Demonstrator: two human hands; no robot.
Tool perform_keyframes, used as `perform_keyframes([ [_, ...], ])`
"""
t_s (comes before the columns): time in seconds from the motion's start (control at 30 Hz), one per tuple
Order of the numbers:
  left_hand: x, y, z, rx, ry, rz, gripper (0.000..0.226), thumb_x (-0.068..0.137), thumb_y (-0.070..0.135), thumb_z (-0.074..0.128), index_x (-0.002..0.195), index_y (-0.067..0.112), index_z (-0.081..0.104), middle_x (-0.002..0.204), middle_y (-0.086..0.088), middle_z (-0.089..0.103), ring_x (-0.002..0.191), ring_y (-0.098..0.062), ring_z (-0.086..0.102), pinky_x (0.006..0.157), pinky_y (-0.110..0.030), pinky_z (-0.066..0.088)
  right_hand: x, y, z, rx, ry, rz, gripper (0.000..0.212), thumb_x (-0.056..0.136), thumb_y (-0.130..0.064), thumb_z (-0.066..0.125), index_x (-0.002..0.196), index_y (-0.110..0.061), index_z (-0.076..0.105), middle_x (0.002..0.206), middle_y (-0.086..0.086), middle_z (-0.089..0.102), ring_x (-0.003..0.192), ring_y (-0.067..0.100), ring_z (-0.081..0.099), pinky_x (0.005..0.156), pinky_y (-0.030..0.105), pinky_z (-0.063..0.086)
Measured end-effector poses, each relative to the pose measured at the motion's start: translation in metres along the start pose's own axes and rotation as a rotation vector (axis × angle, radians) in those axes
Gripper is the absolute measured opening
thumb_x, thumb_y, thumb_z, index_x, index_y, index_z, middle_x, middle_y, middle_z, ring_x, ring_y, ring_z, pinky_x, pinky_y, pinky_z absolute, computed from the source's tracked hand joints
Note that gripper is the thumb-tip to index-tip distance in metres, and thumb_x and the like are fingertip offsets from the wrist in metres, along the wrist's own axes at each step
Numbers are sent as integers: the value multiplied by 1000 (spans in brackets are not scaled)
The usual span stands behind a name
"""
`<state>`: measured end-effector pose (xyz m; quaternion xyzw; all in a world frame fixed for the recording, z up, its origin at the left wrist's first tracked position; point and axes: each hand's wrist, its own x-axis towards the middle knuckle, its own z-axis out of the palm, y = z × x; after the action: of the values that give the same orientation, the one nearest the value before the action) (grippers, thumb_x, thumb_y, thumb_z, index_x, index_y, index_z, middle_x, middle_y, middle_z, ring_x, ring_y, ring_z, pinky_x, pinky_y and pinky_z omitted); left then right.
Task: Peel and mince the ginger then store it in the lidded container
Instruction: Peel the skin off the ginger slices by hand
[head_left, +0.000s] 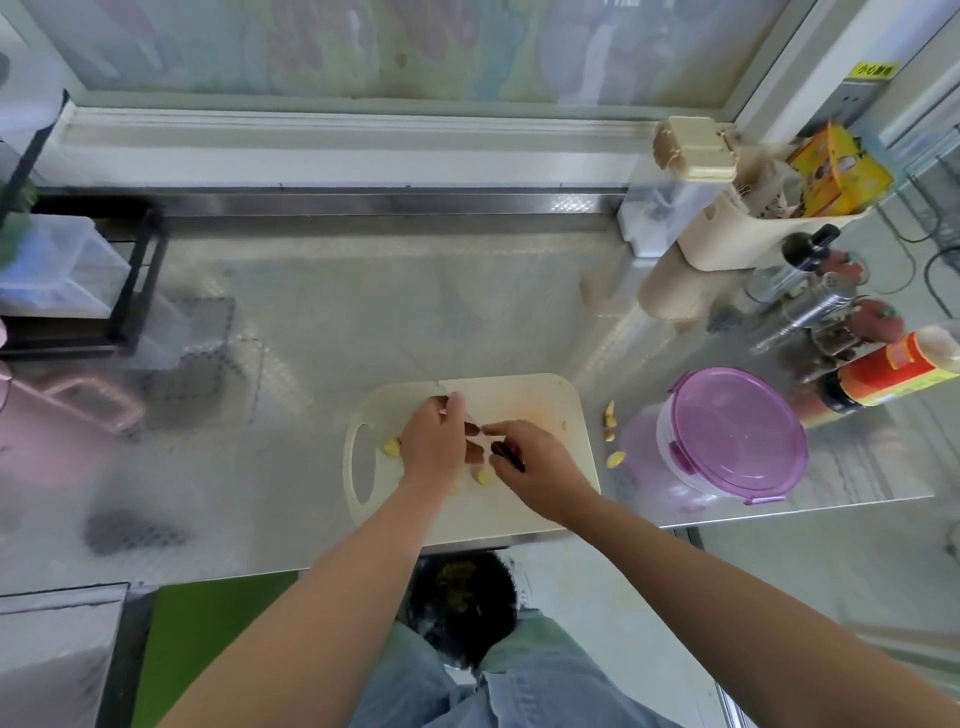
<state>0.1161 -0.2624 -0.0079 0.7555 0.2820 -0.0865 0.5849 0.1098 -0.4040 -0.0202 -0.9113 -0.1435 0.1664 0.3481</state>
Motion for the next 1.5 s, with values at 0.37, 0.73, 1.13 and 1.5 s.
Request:
perform_keyframes([
  [0.37, 0, -44, -28, 638, 279, 256, 19, 90, 9, 54, 99, 16, 70, 97, -7, 55, 94, -25, 52, 76, -33, 44, 5, 60, -9, 95, 166, 553, 29, 94, -26, 54, 74, -10, 40, 72, 3, 41, 67, 19, 41, 52, 28, 27],
  [0.73, 4, -57, -48, 618, 277, 254, 21, 90, 12, 58, 109, 16, 66, 101, -6, 52, 94, -25, 54, 75, -33, 45, 19, 27, -4, -220, 237, 244, 36, 89, -21, 61, 123, -10, 52, 119, 7, 50, 108, 23, 50, 89, 34, 45],
  [1.13, 20, -64, -58, 565, 127, 182, 19, 90, 23, 63, 108, 21, 64, 100, 3, 58, 78, -12, 52, 73, -25, 42, 64, -16, 54, 37, -78, 170, 25, 77, -15, 76, 93, -16, 56, 84, -1, 59, 78, 18, 56, 71, 33, 48],
  [1.5, 20, -58, -53, 606, 156, 263, 14, 89, 21, 63, 102, 20, 64, 97, 3, 56, 74, -13, 52, 66, -24, 39, 66, 16, 20, 21, -195, 251, 19, 77, -14, 76, 71, -26, 63, 67, -12, 63, 64, 5, 61, 67, 23, 53],
])
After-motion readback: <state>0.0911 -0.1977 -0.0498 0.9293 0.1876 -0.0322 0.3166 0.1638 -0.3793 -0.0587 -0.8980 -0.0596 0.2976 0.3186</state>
